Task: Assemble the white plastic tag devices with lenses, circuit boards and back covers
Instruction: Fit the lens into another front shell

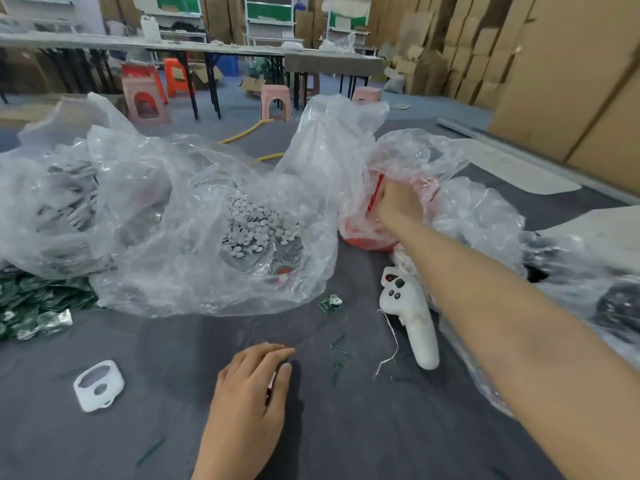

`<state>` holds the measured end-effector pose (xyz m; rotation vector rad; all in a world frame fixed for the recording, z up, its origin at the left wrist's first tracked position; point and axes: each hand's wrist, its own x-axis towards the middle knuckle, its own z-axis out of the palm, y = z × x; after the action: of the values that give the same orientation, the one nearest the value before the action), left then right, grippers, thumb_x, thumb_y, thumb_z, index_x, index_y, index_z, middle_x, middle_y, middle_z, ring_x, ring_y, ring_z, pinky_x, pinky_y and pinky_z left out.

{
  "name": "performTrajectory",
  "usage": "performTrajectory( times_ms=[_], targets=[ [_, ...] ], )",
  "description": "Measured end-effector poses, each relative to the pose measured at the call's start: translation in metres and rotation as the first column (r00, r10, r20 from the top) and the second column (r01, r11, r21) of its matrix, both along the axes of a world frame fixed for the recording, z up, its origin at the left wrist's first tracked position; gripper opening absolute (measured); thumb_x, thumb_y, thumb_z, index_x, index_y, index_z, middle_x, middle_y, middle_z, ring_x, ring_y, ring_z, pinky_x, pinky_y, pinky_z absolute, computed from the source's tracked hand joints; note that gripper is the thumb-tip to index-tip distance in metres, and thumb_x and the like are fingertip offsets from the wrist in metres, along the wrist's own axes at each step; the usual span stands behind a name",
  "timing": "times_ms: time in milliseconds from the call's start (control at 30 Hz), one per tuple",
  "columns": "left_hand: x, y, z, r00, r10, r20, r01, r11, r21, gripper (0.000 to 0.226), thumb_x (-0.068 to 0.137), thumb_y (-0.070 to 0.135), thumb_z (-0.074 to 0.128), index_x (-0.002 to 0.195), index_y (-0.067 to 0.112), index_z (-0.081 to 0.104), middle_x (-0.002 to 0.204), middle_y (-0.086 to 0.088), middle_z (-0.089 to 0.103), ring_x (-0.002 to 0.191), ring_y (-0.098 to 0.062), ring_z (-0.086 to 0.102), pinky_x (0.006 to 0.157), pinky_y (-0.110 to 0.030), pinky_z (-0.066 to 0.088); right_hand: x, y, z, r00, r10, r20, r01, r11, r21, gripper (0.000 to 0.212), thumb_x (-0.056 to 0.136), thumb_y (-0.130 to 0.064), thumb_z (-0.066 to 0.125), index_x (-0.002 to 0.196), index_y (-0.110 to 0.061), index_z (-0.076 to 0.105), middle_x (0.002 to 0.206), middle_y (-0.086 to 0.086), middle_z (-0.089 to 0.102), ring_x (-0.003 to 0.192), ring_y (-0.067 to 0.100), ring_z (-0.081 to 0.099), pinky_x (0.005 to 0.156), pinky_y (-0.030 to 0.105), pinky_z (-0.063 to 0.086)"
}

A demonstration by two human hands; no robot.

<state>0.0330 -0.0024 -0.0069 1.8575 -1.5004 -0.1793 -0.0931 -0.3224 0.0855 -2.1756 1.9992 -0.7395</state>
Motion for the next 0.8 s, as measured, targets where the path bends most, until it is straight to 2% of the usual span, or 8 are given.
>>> performTrajectory(
  times_ms=[200,300,367,467,567,667,733,800],
  targets=[
    [-0.001,0.001,0.003,0.999,-0.009,-0.043,0.01,1.0,0.022,0.032,0.087,0.03,0.046,0.101,0.021,0.073,0.106,0.011,0.066,0.107,-0.02,0.059,0.09,-0.042,0.044,-0.061,-0.007,0.048,0.9,-0.064,0.43,0.069,0.998,0.003,0.018,0.089,-0.019,0.058,0.091,-0.004,0.067,0.084,0.015,0.063,0.081,0.03,0.06,0.066,0.031,0.044],
    [-0.002,0.003,0.007,0.999,-0.01,-0.053,0.012,1.0,0.029,0.031,0.087,0.028,0.047,0.101,0.019,0.073,0.106,0.007,0.068,0.106,-0.024,0.06,0.09,-0.045,0.045,-0.097,0.003,0.054,0.781,-0.145,0.608,0.077,0.988,0.137,0.01,0.081,-0.015,0.063,0.083,-0.005,0.067,0.059,0.006,0.053,0.047,0.021,0.05,0.039,0.022,0.038],
    [-0.003,0.004,0.006,0.999,-0.012,-0.049,0.013,0.999,0.031,0.022,0.093,0.022,0.053,0.1,0.018,0.074,0.105,0.006,0.068,0.105,-0.024,0.061,0.091,-0.045,0.045,-0.118,0.01,0.049,0.76,-0.235,0.606,0.088,0.961,0.262,0.011,0.083,-0.013,0.059,0.084,-0.005,0.067,0.052,0.002,0.045,0.037,0.016,0.036,0.037,0.018,0.026],
    [-0.002,0.005,0.002,0.999,-0.019,-0.042,0.02,0.999,0.032,0.018,0.09,0.007,0.061,0.099,0.018,0.074,0.104,0.008,0.068,0.105,-0.023,0.06,0.092,-0.043,0.044,-0.141,0.024,0.04,0.845,-0.287,0.451,0.008,0.851,0.526,0.027,0.091,-0.01,0.047,0.066,-0.009,0.057,0.036,-0.004,0.032,0.03,0.01,0.024,0.038,0.019,0.018],
    [0.0,0.006,-0.001,0.999,-0.021,-0.037,0.022,0.999,0.036,0.019,0.09,0.006,0.061,0.096,0.019,0.074,0.102,0.008,0.068,0.103,-0.021,0.06,0.09,-0.04,0.044,-0.151,0.036,0.03,0.842,-0.323,0.433,-0.04,0.762,0.646,0.026,0.09,-0.005,0.039,0.066,-0.009,0.047,0.044,0.002,0.042,0.041,0.013,0.036,0.048,0.023,0.031],
    [0.002,0.005,-0.004,0.999,-0.023,-0.03,0.023,1.0,0.014,0.019,0.091,0.008,0.06,0.094,0.02,0.073,0.097,0.011,0.067,0.1,-0.019,0.06,0.084,-0.033,0.042,-0.155,0.033,0.022,0.834,-0.34,0.434,0.001,0.788,0.616,0.022,0.092,-0.008,0.037,0.075,-0.009,0.051,0.073,0.009,0.049,0.066,0.024,0.046,0.068,0.035,0.04],
    [0.003,0.005,-0.005,0.999,-0.02,-0.029,0.019,1.0,-0.006,0.019,0.09,0.007,0.06,0.092,0.021,0.073,0.095,0.012,0.067,0.098,-0.016,0.06,0.082,-0.031,0.041,-0.154,0.035,0.019,0.858,-0.31,0.409,-0.001,0.795,0.606,0.02,0.094,-0.009,0.037,0.082,-0.011,0.053,0.082,0.01,0.049,0.072,0.024,0.046,0.069,0.034,0.04],
    [0.003,0.004,-0.006,0.999,-0.014,-0.039,0.014,1.0,-0.018,0.019,0.091,0.007,0.06,0.09,0.021,0.072,0.094,0.014,0.067,0.097,-0.014,0.06,0.082,-0.031,0.041,-0.147,0.04,0.014,0.888,-0.273,0.369,-0.023,0.776,0.631,0.023,0.095,-0.007,0.035,0.107,-0.011,0.055,0.098,0.01,0.051,0.081,0.024,0.05,0.071,0.031,0.043]
  ],
)
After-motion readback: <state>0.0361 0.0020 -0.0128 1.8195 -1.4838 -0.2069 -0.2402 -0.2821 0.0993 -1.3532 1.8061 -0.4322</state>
